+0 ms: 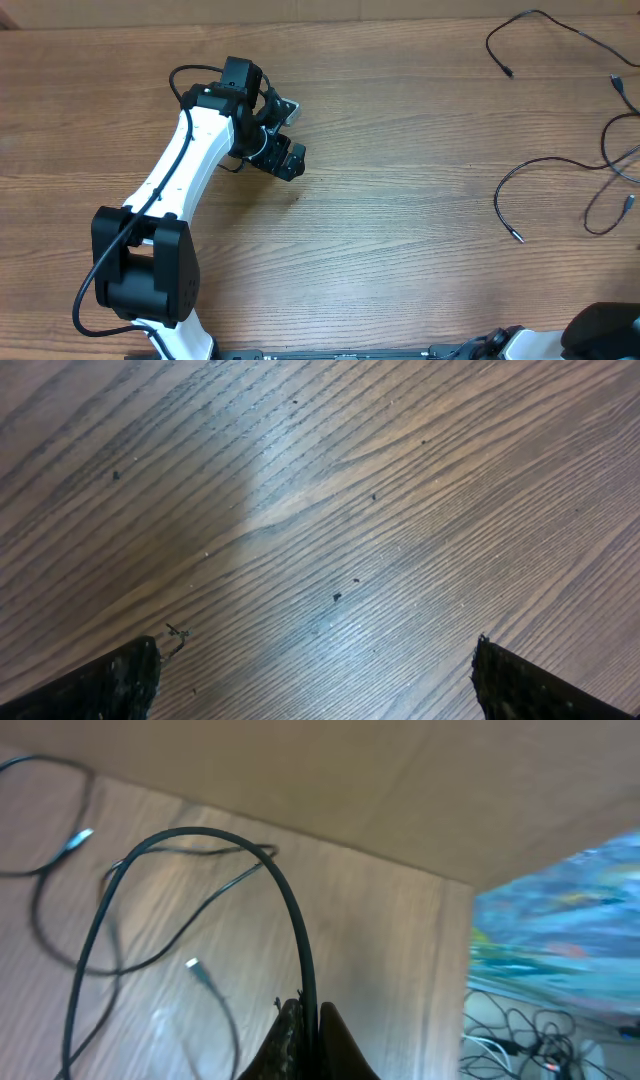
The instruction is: Untangle cables
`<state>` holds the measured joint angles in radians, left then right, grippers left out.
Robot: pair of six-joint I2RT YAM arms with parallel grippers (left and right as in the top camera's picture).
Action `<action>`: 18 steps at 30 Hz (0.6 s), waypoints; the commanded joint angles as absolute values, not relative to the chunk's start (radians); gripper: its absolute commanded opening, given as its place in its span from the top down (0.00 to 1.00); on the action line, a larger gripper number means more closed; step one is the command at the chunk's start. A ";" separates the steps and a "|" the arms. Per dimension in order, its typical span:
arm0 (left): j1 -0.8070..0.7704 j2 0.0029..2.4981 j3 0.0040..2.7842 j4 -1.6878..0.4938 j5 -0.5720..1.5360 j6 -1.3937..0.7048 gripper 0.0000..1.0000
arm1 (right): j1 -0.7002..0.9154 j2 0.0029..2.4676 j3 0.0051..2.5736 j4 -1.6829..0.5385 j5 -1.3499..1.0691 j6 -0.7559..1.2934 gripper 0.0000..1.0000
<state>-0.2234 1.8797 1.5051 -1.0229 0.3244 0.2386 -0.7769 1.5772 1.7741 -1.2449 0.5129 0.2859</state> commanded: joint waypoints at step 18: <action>-0.236 1.892 1.506 -1.019 0.325 0.236 0.00 | -0.852 1.546 1.779 -1.057 0.526 0.022 0.96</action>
